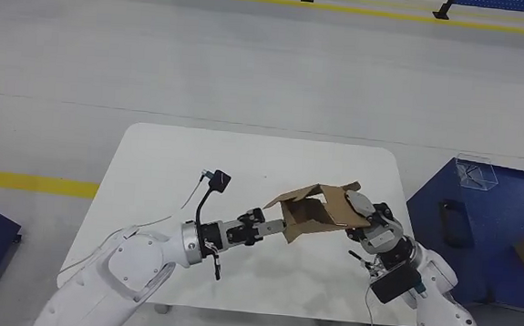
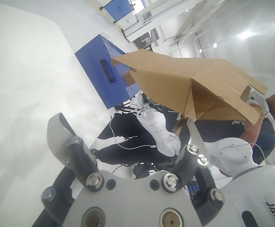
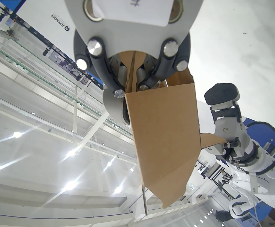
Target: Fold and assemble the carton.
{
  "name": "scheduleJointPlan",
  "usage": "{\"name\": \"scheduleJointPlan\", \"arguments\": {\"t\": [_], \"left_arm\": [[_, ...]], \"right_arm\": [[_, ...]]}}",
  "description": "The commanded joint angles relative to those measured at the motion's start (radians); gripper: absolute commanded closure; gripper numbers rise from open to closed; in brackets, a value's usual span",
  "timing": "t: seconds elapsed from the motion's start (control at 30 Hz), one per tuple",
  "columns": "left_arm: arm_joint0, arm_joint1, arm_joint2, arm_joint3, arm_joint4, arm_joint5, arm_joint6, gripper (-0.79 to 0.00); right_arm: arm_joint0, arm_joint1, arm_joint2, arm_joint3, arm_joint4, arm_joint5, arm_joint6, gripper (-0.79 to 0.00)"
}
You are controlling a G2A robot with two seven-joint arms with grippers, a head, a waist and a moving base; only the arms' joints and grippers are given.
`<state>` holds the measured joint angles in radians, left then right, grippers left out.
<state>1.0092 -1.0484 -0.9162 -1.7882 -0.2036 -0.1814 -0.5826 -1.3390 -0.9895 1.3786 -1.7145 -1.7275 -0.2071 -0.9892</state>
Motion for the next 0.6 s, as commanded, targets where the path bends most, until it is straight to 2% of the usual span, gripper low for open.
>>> {"name": "scheduleJointPlan", "arguments": {"t": [0.0,0.2,0.33,0.47,0.57], "left_arm": [[0.002,-0.002,-0.010,-0.004,0.003,-0.019,0.016,-0.785],[0.038,0.004,-0.074,-0.042,0.008,-0.077,0.029,-0.785],[0.073,0.016,-0.160,-0.081,-0.003,-0.125,0.032,-0.785],[0.115,0.026,-0.272,-0.095,-0.022,-0.187,0.078,-0.785],[0.128,0.031,-0.317,-0.080,0.081,-0.168,0.110,-0.785]], "right_arm": [[0.001,-0.001,-0.002,0.005,0.005,-0.008,0.011,0.000],[0.023,-0.003,-0.017,0.040,0.020,-0.083,0.028,0.000],[0.046,-0.005,-0.033,0.071,0.048,-0.152,0.011,0.000],[0.072,-0.003,-0.049,0.093,0.073,-0.276,-0.028,0.000],[0.087,0.001,-0.069,0.101,0.072,-0.398,-0.056,0.000]]}}
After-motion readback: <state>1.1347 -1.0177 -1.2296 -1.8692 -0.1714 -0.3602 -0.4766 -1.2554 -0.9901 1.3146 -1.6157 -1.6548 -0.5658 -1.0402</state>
